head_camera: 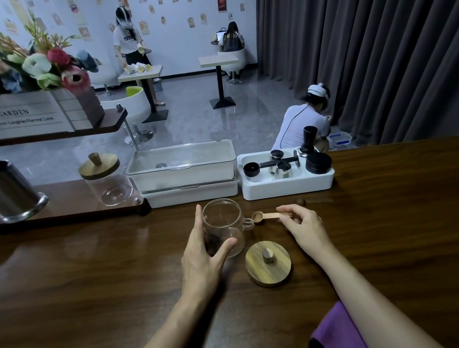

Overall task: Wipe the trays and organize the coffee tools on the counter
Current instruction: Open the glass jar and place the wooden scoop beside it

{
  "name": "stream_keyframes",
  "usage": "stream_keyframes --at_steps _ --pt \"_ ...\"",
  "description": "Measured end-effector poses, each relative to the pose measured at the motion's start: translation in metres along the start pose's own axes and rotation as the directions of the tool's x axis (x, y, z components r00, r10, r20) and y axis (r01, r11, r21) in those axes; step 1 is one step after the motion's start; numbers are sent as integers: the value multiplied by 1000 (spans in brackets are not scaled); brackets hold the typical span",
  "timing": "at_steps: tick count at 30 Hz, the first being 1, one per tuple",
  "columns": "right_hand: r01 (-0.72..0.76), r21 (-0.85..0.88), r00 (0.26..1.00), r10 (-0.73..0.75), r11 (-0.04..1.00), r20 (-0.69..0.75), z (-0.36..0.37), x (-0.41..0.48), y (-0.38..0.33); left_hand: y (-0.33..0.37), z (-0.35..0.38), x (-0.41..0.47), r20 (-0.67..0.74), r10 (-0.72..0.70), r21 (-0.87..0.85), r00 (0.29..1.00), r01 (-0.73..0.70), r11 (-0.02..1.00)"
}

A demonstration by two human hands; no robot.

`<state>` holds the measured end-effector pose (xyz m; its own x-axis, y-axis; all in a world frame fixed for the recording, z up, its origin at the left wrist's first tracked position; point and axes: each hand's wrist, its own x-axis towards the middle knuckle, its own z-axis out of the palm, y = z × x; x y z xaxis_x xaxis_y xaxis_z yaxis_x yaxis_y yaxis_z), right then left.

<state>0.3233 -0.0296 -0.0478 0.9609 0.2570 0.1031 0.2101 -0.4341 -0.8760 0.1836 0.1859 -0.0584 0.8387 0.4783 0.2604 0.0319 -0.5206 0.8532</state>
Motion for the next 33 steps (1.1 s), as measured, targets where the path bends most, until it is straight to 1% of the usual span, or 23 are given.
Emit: stream_keyframes --at_steps 2,10,14,17,19,23,26,28,33 --pt "-11 30 1000 12 999 -13 1 1 1 0 0 0 -2 2 -2 1000 -2 1000" --pt "-54 263 998 64 963 -29 2 4 -12 1 0 -1 -2 3 -4 1000 -3 1000" --pt "-36 410 997 62 911 -51 -4 7 -37 2 0 -1 -6 0 -5 1000 0 1000" --pt "4 541 997 39 841 -68 -10 10 -63 3 1 -2 -11 5 3 1000 -4 1000" --pt "6 588 998 28 809 -50 -12 11 -78 6 0 -2 -16 10 8 1000 -10 1000" --pt "-78 584 993 13 808 115 -3 12 -95 9 -2 -3 -25 30 50 999 -29 998" --pt "-131 528 980 29 839 198 8 11 -99 10 -2 -3 -29 34 40 999 -33 999" --pt "-144 475 972 35 868 230 15 9 -101 10 -2 -4 -35 41 38 999 -39 999" --pt "-83 342 970 -2 936 242 28 7 -105 11 -2 -3 -58 45 72 997 -41 997"
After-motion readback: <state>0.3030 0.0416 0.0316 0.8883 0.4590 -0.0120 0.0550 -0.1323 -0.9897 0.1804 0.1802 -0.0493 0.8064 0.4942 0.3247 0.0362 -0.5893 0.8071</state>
